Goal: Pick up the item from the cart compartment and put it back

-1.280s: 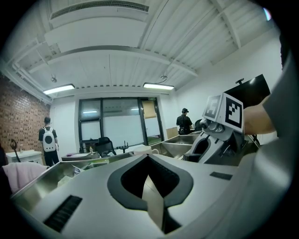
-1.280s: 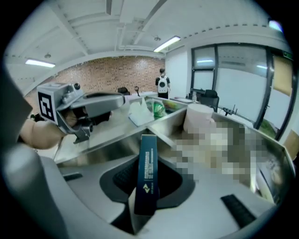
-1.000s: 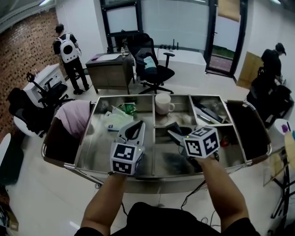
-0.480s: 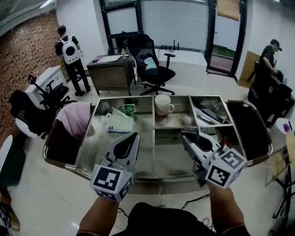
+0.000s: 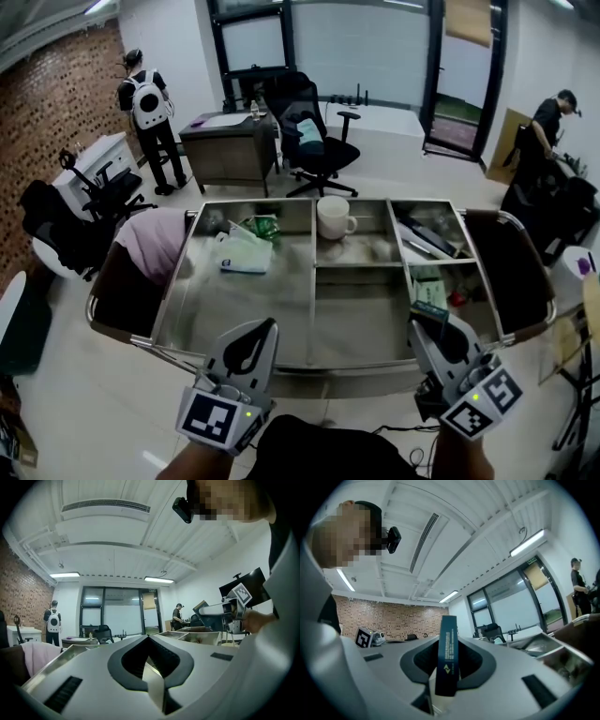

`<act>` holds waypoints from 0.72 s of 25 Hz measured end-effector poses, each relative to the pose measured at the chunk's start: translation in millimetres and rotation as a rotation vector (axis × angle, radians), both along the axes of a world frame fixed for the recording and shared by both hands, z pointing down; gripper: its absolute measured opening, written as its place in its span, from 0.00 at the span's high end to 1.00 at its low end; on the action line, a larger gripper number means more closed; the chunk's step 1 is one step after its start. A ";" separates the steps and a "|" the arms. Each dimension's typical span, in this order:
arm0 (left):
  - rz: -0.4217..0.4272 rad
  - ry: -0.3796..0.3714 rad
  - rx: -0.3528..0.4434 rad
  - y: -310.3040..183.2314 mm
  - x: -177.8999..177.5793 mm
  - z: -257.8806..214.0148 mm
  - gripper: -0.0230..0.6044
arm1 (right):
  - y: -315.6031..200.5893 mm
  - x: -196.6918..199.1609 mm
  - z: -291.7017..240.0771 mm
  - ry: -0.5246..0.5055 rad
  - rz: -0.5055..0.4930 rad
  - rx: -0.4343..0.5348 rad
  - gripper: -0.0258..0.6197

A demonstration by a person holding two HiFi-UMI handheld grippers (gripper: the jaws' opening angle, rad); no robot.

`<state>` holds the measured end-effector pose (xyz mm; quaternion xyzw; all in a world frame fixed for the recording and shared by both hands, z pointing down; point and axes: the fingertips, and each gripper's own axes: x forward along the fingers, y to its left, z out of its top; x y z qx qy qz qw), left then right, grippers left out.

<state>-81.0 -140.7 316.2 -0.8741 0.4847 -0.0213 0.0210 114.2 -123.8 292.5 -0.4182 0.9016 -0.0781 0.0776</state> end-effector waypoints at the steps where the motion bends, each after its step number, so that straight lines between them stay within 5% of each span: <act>1: 0.000 0.003 -0.007 1.5 -0.3 1.7 0.96 | 2.1 3.7 1.9 -0.006 0.008 -0.008 0.81; 18: 0.000 0.029 -0.032 11.2 0.8 12.3 0.96 | 14.6 4.5 35.2 0.051 0.011 -0.082 0.81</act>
